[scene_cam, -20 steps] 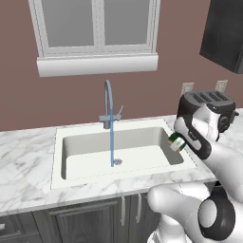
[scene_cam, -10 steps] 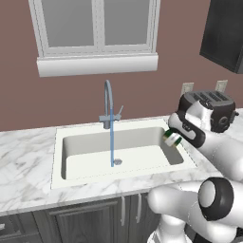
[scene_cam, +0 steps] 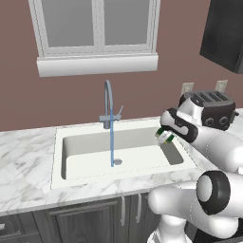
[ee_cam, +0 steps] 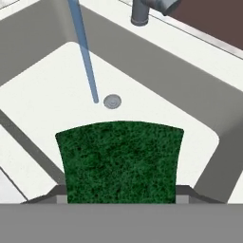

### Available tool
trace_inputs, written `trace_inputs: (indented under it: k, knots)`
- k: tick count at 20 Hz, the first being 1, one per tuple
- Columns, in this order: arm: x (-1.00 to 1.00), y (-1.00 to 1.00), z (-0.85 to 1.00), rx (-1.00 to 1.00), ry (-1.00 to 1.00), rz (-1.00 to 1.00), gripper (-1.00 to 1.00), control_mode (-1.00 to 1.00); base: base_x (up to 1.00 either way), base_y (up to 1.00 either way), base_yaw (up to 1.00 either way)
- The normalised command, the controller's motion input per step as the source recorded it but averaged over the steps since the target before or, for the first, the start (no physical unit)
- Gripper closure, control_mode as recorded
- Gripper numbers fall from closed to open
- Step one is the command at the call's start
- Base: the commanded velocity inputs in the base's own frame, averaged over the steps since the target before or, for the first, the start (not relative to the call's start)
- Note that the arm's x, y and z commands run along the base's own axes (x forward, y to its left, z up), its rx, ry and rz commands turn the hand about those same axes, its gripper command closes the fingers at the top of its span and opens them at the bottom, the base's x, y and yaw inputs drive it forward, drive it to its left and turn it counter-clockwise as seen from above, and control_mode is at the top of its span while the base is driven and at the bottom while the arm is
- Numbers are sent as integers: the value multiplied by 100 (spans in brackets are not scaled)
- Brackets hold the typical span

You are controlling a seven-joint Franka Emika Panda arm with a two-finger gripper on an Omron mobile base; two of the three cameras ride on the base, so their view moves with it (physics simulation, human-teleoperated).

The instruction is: Soak the sponge with water for a few seconds and then drop it inside the sink.

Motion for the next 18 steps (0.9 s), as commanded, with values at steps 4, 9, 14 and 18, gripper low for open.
trace_inputs:
  k: [4, 9, 14, 18]
  knots:
    - [24, 27, -2, 0, 0, 0, 100, -100, 0, 0, 0]
    - [16, 1, -10, 0, -6, 4, 100, -100, 0, 0, 0]
    - [19, 4, -7, 4, -13, 5, 100, -100, 0, 0, 0]
    - [19, 16, 0, 11, -17, 5, 100, -100, 0, 0, 0]
